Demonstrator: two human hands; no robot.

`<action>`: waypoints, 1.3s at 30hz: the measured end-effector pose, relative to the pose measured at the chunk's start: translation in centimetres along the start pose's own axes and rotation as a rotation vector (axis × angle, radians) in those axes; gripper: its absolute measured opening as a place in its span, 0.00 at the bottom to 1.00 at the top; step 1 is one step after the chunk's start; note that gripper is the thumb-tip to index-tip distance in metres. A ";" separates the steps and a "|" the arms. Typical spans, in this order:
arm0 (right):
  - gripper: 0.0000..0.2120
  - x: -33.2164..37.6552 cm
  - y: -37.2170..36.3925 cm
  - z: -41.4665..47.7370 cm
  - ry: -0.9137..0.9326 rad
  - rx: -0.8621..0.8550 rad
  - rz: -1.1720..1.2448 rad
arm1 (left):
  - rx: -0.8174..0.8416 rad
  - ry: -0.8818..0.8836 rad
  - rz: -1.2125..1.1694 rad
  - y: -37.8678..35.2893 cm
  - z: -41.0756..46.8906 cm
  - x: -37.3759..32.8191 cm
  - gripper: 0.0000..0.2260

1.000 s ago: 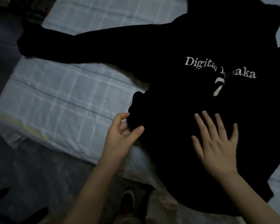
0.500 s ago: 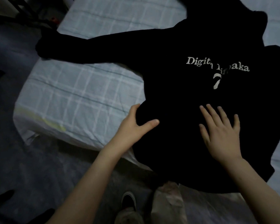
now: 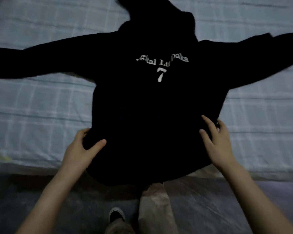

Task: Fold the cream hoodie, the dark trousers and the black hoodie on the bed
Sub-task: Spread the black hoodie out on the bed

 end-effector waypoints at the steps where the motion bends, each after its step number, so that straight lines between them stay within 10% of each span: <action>1: 0.24 -0.5 0.1 0.0 -0.017 0.003 0.040 | 0.025 -0.061 0.033 -0.2 0.2 -0.5 0.27; 5: 0.25 -1.0 -0.1 -1.4 0.017 0.133 0.316 | 0.182 -0.182 -0.127 -1.0 0.4 -1.7 0.34; 11: 0.18 -5.0 3.4 -3.4 -0.043 0.044 0.080 | -0.117 0.003 0.027 1.6 -0.7 0.1 0.28; 20: 0.35 -7.0 1.9 -6.7 0.108 0.179 0.270 | 0.238 -0.051 -0.319 -1.9 -3.8 0.4 0.45; 30: 0.23 -7.9 2.6 -8.7 -0.020 0.187 0.431 | -0.016 0.019 -0.315 0.8 -5.0 2.2 0.27; 34: 0.30 -8.0 2.0 -9.2 0.002 0.236 0.591 | 0.012 0.149 -0.652 -2.0 -6.8 2.4 0.16; 39: 0.42 -8.2 0.4 -10.9 0.065 0.297 0.660 | 0.095 0.090 -0.744 -4.1 -9.8 2.2 0.33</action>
Point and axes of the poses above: each hand's wrist, its own z-axis towards the middle knuckle, its own y-axis out of the back of the hand, x = y × z, the point moved 6 cm from there along z, towards the middle knuckle, and after that the axes turned 8 degrees about -y, right-handed, at the moved point
